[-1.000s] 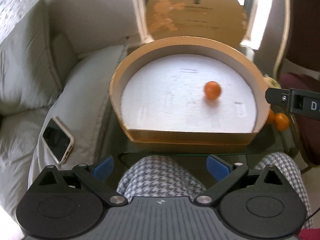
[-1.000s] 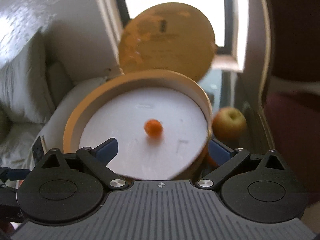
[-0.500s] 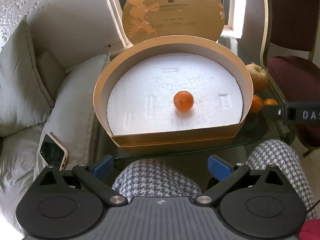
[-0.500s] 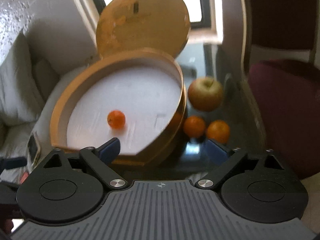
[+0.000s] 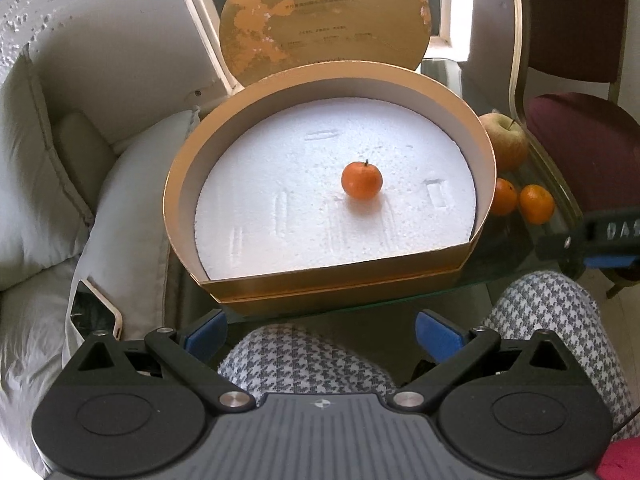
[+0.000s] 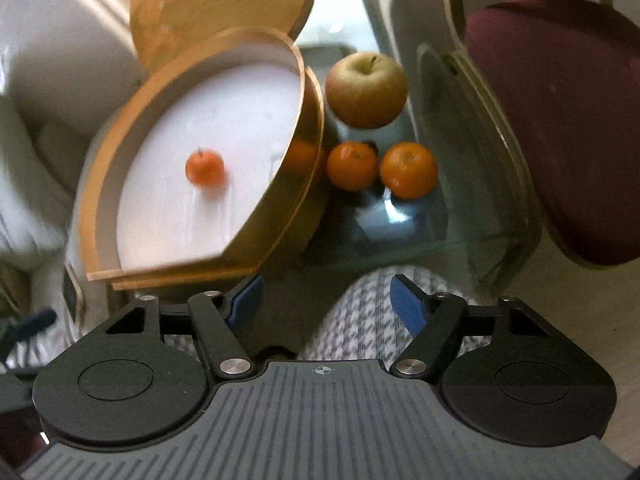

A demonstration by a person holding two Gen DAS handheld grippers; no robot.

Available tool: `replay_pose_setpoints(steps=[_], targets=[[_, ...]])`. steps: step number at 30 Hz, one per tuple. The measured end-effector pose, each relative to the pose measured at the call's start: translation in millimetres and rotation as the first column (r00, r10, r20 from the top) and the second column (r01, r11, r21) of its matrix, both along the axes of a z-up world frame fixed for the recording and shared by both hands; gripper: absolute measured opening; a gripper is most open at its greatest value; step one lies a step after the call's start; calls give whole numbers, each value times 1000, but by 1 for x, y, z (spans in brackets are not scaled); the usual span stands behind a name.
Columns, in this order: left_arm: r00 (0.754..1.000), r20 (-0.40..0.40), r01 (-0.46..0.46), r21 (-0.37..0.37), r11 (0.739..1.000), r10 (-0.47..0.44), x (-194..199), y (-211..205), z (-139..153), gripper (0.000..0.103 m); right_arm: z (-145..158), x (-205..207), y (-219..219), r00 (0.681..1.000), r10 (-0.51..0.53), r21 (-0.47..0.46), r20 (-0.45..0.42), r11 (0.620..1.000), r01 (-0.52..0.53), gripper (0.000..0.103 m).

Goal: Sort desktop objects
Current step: 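Move the right gripper back to the remaining mandarins beside the apple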

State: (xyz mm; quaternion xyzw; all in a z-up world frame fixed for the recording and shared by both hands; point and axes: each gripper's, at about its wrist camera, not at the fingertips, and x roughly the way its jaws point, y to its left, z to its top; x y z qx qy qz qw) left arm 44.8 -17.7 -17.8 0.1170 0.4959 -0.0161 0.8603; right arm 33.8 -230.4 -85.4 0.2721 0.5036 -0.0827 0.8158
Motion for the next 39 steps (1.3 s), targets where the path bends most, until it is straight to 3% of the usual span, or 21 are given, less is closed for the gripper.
replay_pose_setpoints(steps=[5,7,10,19,29,39], targets=[[1000,-7,3,-2,1000,-3,7,-1,-1,102,-7,7,-19,997,-72,15,-10,997,73,78],[1000,-11,5,0,1000,-5,10,-2,-3,102,-12,11,-26,995,-99,25,-14,995,99,71],[1000,-16,1,6,1000,-1,15,-3,-5,102,-19,20,-38,986,-164,17,-12,986,164,68],[999,-46,-10,5,1000,10,25,-2,-14,102,-50,45,-73,916,-395,77,-72,913,400,69],[997,-77,-31,-3,1000,31,31,2,-20,102,-62,63,-78,885,-455,73,-102,884,463,59],[995,-90,-42,-13,999,40,32,6,-23,102,-74,70,-77,889,-439,92,-129,888,451,52]])
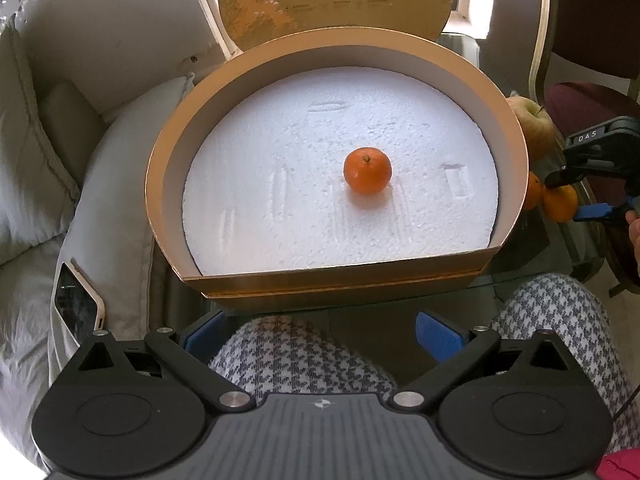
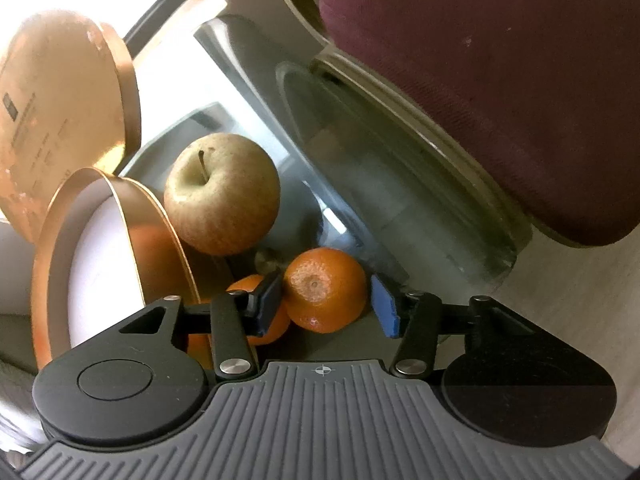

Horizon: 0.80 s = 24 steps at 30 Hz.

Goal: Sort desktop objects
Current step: 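Move the right gripper back to the remaining mandarins beside the apple, then grasp a second mandarin with the right gripper and lift it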

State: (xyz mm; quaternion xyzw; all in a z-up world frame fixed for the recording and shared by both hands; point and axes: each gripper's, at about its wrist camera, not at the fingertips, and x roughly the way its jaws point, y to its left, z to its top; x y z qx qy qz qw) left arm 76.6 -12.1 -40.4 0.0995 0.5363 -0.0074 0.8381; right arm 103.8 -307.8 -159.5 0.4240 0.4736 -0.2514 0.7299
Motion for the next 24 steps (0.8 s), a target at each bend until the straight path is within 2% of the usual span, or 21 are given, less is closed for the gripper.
replay_pose_setpoints(steps=[9,14,19,24], targets=[[1000,20,-6,-7,1000,6,-7,5,6,102,1,-3,4,1000,23,-28,7,999,-23,47],[999,37,-12,-26,1000,13,-15,12,10,102,17,-23,6,999,12,-35,31,999,-11,47],[999,48,4,-65,998,-1,-22,17,12,102,45,-50,10,998,2,-52,68,999,2,47],[992,109,-59,-96,994,69,-24,42,23,102,95,-48,41,981,117,-170,156,981,-90,47]])
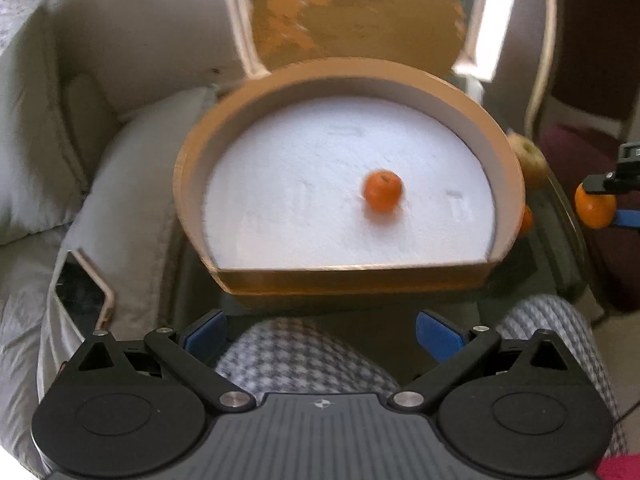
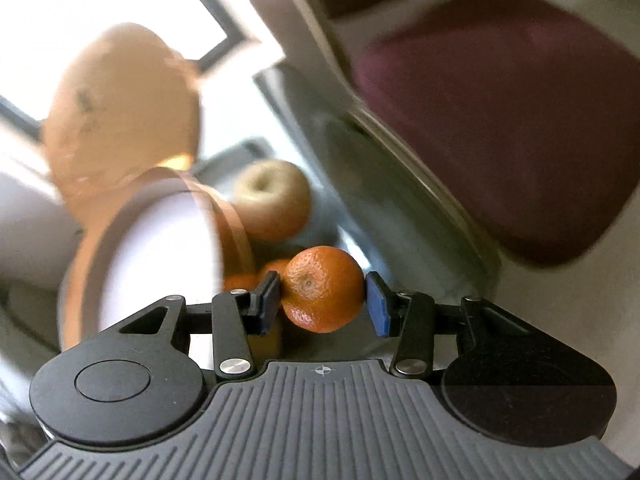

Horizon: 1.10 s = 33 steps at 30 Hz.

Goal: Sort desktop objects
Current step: 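Grasp a second mandarin with the right gripper and lift it, then place the second mandarin on the foam and open the right gripper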

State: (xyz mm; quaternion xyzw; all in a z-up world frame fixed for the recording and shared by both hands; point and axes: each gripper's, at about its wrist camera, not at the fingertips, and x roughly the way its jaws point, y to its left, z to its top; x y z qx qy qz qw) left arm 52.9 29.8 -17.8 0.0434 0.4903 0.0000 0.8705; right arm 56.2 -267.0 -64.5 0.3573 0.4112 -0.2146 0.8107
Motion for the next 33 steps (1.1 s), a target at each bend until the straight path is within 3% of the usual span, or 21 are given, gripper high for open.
replay_pose_setpoints(steps=[4,7,15,18,22,27,33], targets=[[994,46,-103,-11,995,104,-3,31,8,102,27,27,38,986,153,-9,66,988,-152,47],[986,44,-162,-17,987,162,-7,50,6,102,27,57,75,954,294,-10,49,956,-294,47],[979,-8,-205,-42,978,205,-13,72,-4,102,-22,126,162,850,516,29,-103,856,-516,47],[978,-10,-209,-43,977,209,-13,75,-5,102,-38,137,187,819,557,37,-139,829,-558,47],[979,-24,-203,-46,978,202,-11,76,-9,102,-46,138,204,801,582,38,-142,811,-583,47],[981,-32,-192,-47,980,191,-11,75,-11,102,-57,142,205,803,566,1,-189,818,-576,48],[982,-37,-188,-42,981,187,-11,73,-12,102,-57,143,200,800,570,32,-187,817,-575,54]])
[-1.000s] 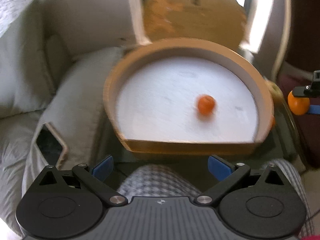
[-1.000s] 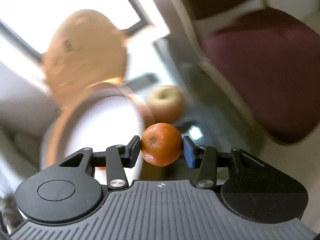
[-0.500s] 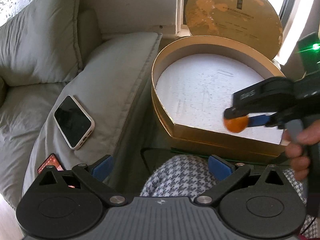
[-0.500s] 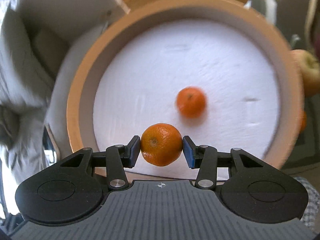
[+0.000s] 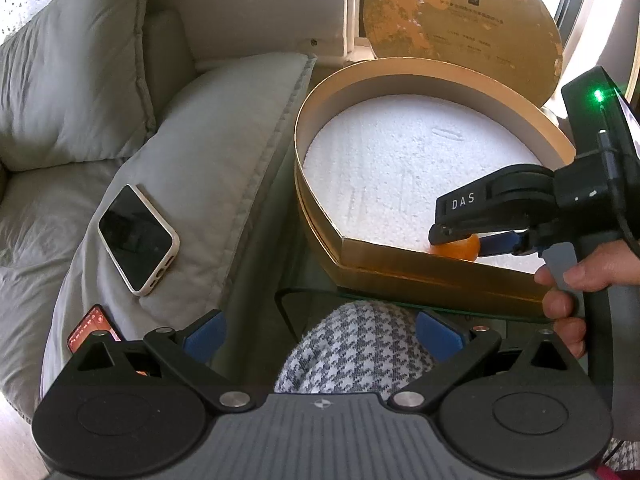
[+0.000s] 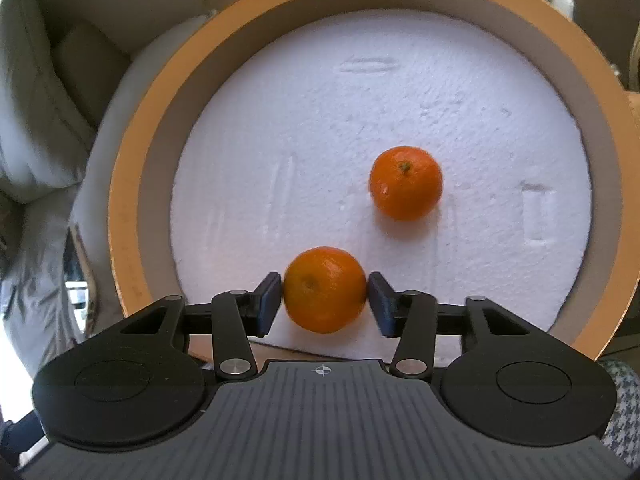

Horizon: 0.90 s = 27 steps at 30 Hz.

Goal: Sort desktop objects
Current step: 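Place the second mandarin on the foam and open the right gripper, then move the right gripper to the last mandarin beside the apple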

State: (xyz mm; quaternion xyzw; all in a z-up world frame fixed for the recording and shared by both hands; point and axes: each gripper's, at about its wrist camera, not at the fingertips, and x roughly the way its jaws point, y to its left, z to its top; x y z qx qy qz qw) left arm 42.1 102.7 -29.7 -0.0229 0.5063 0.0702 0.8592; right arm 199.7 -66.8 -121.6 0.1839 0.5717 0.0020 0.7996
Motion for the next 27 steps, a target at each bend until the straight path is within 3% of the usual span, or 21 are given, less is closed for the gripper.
replay_pose_setpoints(steps=[7,14,22,27], targets=[[1000,7,8,18,1000,-8,-3,-6,4,102,20,-13,-7,999,2,-3,40,1000,-2,59],[999,24,43,48,998,-44,-9,-23,10,102,60,-55,-39,990,-48,40,135,998,43,61],[993,25,114,99,989,-117,-9,-55,13,102,87,-114,-94,956,-178,63,232,984,168,64],[982,25,181,124,976,-186,-2,-83,14,102,82,-145,-121,942,-252,61,221,968,245,64]])
